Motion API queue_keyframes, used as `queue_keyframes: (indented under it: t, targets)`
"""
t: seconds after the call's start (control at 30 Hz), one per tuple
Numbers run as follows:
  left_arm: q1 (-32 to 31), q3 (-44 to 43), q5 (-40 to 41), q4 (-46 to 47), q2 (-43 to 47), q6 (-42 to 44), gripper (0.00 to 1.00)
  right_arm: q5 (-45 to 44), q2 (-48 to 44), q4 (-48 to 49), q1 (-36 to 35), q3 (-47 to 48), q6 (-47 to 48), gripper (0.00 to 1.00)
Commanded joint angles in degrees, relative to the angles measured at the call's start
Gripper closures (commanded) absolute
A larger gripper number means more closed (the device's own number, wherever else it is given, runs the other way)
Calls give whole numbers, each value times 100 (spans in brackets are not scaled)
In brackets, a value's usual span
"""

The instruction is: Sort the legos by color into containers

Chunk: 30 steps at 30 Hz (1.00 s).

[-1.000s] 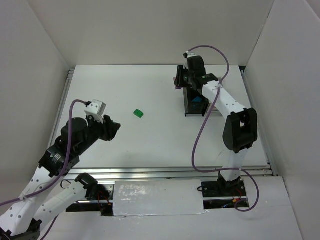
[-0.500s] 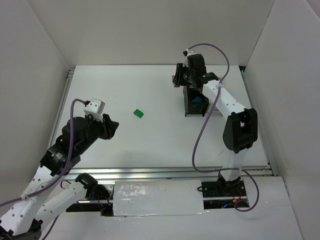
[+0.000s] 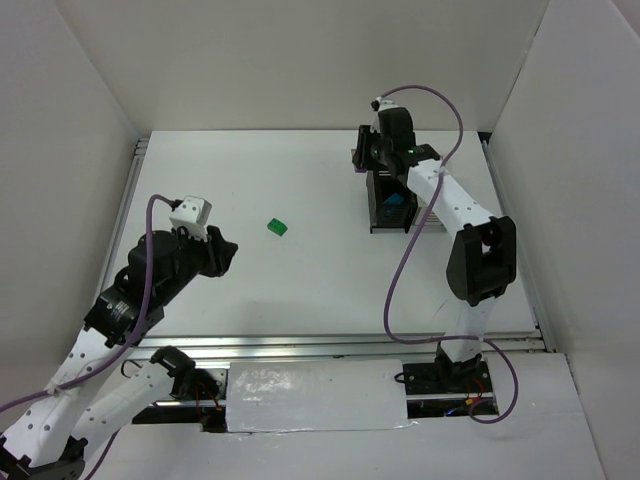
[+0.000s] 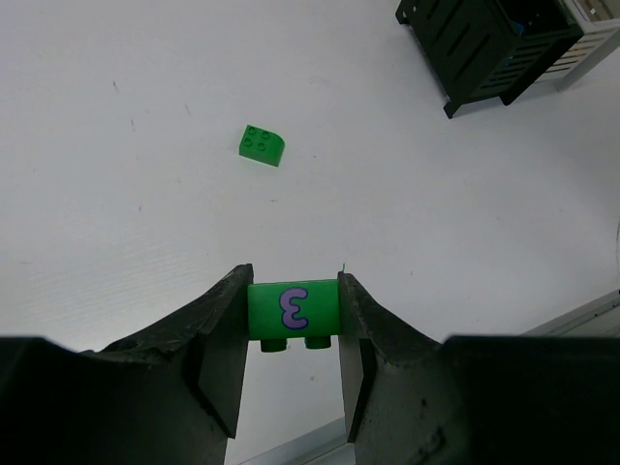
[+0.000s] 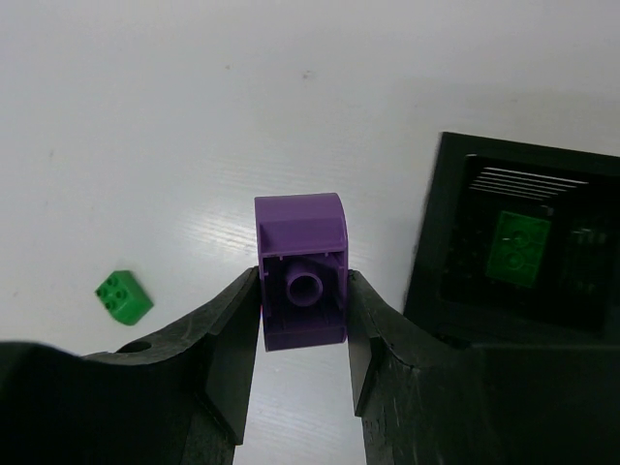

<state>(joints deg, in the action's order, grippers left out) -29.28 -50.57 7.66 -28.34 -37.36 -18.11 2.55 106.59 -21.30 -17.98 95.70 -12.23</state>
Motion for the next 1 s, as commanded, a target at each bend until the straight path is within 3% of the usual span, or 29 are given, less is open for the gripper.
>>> queue_keyframes:
  t: [0.0,0.4,0.57,0.97]
  targets:
    - [36,-15,-28,241,106,62,100,-526,-147,21,381,186,203,100]
    - [36,3,-107,267,335,71,100,-2100,-147,240,1437,63,274,100]
    - [36,20,-133,302,379,71,100,-2109,-103,197,1754,45,282,100]
    - [45,-6,-151,311,335,79,100,-1925,-164,108,1754,-7,186,100]
